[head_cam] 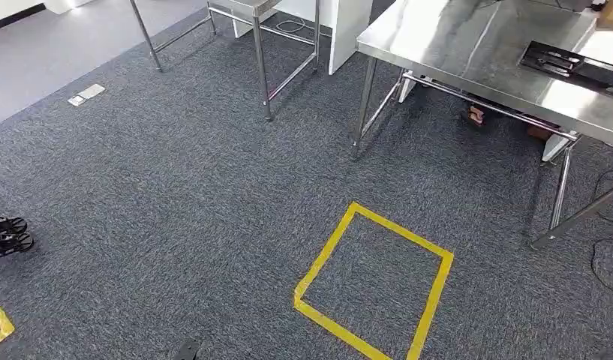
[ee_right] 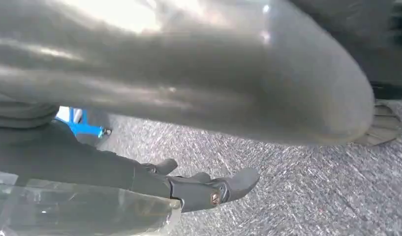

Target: Take the parts from the cabinet and place them on the table.

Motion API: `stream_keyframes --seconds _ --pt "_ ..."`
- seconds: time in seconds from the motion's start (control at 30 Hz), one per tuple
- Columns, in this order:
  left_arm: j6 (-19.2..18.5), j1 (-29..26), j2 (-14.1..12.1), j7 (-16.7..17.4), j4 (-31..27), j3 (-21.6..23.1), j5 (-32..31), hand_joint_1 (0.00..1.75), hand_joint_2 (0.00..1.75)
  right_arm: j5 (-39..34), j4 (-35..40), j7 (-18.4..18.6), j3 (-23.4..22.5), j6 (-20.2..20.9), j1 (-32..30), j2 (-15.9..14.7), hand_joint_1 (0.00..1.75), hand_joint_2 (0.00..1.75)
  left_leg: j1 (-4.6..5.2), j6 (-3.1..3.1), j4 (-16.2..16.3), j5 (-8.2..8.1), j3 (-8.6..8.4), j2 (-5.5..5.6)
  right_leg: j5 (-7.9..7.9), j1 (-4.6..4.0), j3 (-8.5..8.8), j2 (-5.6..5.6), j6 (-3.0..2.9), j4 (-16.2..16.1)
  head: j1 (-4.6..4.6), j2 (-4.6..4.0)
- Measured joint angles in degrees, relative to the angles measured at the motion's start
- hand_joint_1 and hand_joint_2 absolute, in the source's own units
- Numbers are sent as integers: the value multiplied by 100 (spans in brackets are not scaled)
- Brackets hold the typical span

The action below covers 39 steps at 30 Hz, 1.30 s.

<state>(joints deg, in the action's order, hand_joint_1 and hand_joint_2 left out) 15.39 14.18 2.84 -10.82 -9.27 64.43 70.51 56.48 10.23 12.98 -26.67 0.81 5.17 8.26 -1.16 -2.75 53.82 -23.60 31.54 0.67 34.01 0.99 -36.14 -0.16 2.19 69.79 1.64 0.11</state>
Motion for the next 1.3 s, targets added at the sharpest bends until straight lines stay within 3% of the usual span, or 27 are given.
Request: stream_keyframes --seconds 0.03,0.07,0.1,0.17,0.2,0.23,0.27,0.33,0.37,0.4,0.5,0.6,0.73,0.8,0.9,1.07,1.2,1.3 --pt "15 -8 0 -13 2 0 30 0 175 2 0 0 0 -2 -16 -2 0 0 -8 22 5 12 19 30 77 30 -157 0 42 313 4 0" --pt "26 -15 4 -28 2 0 37 0 175 18 0 0 0 -2 -33 -7 0 0 -30 53 8 23 30 58 7 68 -150 0 114 270 2 0" --pt "41 -19 9 -50 2 0 44 0 175 26 0 2 -2 -2 -44 -18 0 0 -61 96 17 26 36 82 -146 100 -2 0 202 -29 4 0" --pt "59 -17 20 -87 0 -2 59 0 175 52 0 2 -2 -2 -38 -22 0 0 -153 232 119 -10 79 132 -595 220 590 2 434 -1181 -2 0" --pt "68 -17 13 -101 2 -2 74 0 175 55 0 2 0 -2 -26 -17 0 0 -135 321 189 -41 108 145 -551 230 658 58 456 -1309 -17 0" --pt "77 -16 -13 -114 11 -2 90 0 175 57 -7 2 -2 -2 -34 38 0 0 -129 383 250 -85 142 151 -578 197 623 104 350 -1355 -97 0" --pt "76 -13 -4 -136 11 -2 92 0 175 63 -7 2 -2 -9 -30 28 0 0 -122 390 247 -95 145 155 -580 247 655 80 229 -1320 -42 0" --pt "48 -18 -2 -131 11 -2 98 0 175 68 -7 2 -6 -7 -35 28 0 0 -118 362 188 -100 131 147 -615 232 633 63 182 -1316 28 0" --pt "35 -17 -2 -129 11 -2 98 0 175 68 -7 2 -7 -7 -25 28 0 0 -118 298 133 -47 116 153 -622 218 623 64 168 -1316 37 0" --pt "17 -17 -2 -129 11 -2 101 0 175 70 -7 2 -7 -7 -29 35 0 0 -115 187 104 43 111 150 -630 205 623 66 148 -1316 33 0" --pt "-4 -17 0 -129 11 -2 101 0 175 70 -9 4 -7 -7 -30 42 0 0 -113 139 56 43 99 149 -646 175 609 66 105 -1317 48 0" --pt "-15 -17 2 -129 11 -2 107 0 175 81 -7 4 -7 -7 -30 37 0 0 -115 229 25 79 93 150 -643 148 598 65 100 -1317 48 0" --pt "22 -17 11 -177 11 -4 151 0 175 90 -7 4 -7 -26 -30 35 0 0 -120 491 -1 93 90 149 -643 140 587 65 98 -1317 48 0" --pt "52 -17 17 -201 11 -4 157 0 175 90 -7 4 -7 -28 -31 37 0 0 -119 512 -3 90 92 149 -651 141 597 65 85 -1344 48 0" --pt "30 -14 28 -518 9 -4 153 0 175 61 -7 39 -9 -98 -34 35 0 0 -119 512 -7 91 90 149 -666 137 611 64 62 -1407 46 0" --pt "161 -1 50 -542 11 -4 149 0 175 59 -7 39 -33 -107 -34 28 0 0 -114 508 -11 88 87 150 -680 132 643 63 78 -1493 44 0" --pt "837 1 66 -706 11 -4 103 0 175 79 -7 37 -57 -116 -35 37 0 0 -111 503 -11 89 86 151 -700 132 715 63 107 -1545 44 0" --pt "824 -10 57 -712 11 -15 184 0 175 127 -9 35 -57 -114 -35 42 0 0 -111 499 -12 92 85 151 -708 132 734 63 119 -1569 44 0"
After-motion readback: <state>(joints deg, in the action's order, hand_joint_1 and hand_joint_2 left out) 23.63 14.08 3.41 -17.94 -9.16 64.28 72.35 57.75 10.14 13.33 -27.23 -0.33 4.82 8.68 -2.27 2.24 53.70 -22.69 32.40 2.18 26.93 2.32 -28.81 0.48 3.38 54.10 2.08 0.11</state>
